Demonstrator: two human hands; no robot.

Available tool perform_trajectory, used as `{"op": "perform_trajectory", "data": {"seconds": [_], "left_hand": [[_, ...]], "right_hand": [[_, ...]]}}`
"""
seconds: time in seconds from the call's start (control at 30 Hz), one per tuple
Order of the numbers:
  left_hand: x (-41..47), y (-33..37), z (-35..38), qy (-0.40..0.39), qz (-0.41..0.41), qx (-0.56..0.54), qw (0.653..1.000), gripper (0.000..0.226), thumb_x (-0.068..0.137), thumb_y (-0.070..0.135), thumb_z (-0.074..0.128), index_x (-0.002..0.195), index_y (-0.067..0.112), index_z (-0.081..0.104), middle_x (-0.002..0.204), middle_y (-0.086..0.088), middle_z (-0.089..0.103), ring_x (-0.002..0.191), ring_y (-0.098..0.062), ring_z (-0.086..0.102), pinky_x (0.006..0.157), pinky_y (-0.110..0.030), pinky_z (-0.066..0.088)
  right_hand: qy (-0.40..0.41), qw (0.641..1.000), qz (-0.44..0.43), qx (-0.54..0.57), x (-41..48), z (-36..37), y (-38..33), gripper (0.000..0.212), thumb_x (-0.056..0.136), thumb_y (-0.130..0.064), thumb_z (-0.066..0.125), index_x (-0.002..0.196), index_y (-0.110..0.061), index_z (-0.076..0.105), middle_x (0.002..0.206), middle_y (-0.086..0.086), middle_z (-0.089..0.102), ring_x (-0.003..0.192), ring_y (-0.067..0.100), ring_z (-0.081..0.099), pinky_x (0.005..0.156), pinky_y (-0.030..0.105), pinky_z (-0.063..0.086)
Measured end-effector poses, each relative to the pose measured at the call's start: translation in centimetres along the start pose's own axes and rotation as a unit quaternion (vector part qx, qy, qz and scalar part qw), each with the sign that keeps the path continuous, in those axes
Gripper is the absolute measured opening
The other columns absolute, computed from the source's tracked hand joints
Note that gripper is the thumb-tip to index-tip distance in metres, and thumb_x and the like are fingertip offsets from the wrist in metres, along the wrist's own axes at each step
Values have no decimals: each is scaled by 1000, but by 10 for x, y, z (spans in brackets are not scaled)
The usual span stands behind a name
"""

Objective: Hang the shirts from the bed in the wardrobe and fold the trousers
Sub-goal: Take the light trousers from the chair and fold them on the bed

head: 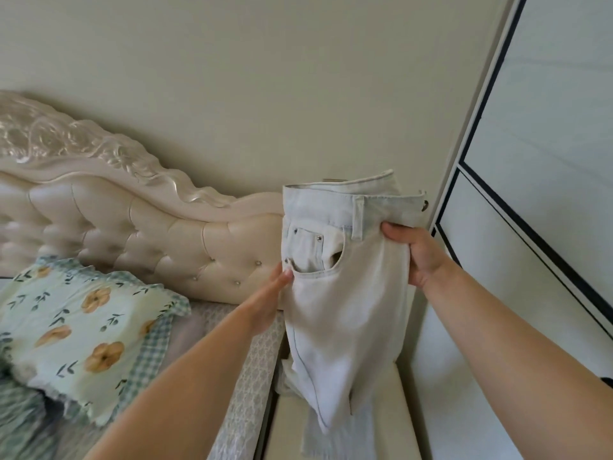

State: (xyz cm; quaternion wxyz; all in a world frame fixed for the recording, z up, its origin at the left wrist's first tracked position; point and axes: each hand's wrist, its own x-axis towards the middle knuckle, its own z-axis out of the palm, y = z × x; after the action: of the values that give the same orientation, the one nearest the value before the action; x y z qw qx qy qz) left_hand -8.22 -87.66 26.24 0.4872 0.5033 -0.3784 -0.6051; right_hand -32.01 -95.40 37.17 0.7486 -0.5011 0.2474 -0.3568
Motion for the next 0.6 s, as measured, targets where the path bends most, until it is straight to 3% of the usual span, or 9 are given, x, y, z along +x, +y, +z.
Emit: {"op": "perform_trajectory", "data": {"seconds": [0.1,0.23,0.3,0.4,0.5,0.6], "left_hand": [[-24,2,4,-40,-19,-26,999,63,80,57,51,129,18,54,126,-5,63,118,-23,58,102,-43,44],[-64,6,1,-1,-22,-63,998,46,74,50,66,109,20,68,110,-4,71,100,-20,68,73,-31,57],[-84,12,-4,69,2,-78,995,47,70,48,69,107,19,67,103,-3,73,93,-18,70,66,-29,57],[-124,22,-23,177,55,-42,982,39,75,47,72,102,20,68,94,0,74,85,-15,71,69,-31,57],[-174,23,-55,227,85,-6,970,28,82,44,68,101,23,70,94,2,74,88,-16,71,79,-35,55],[-234,25,-92,275,96,10,957,22,84,43,67,97,25,69,90,4,75,87,-17,71,76,-34,55]], "right_hand": [[-10,999,-24,28,-15,19,3,9,69,-19,71,72,-17,78,78,3,74,74,18,71,62,30,57],[19,999,-29,35,-27,44,9,22,75,-21,57,74,-17,79,80,3,74,75,18,71,62,30,57],[56,998,-9,1,-30,59,11,25,75,-23,62,92,-13,76,92,7,73,83,21,70,70,32,57],[137,988,-2,-71,-31,95,18,35,79,-18,69,112,-7,65,100,10,70,87,24,68,79,36,54],[147,979,-30,-140,-33,139,34,25,77,-20,75,100,-14,68,99,7,71,87,22,69,77,35,54],[112,977,-36,-180,-37,193,58,25,75,-24,77,97,-19,68,100,3,71,87,18,68,78,33,53]]}}
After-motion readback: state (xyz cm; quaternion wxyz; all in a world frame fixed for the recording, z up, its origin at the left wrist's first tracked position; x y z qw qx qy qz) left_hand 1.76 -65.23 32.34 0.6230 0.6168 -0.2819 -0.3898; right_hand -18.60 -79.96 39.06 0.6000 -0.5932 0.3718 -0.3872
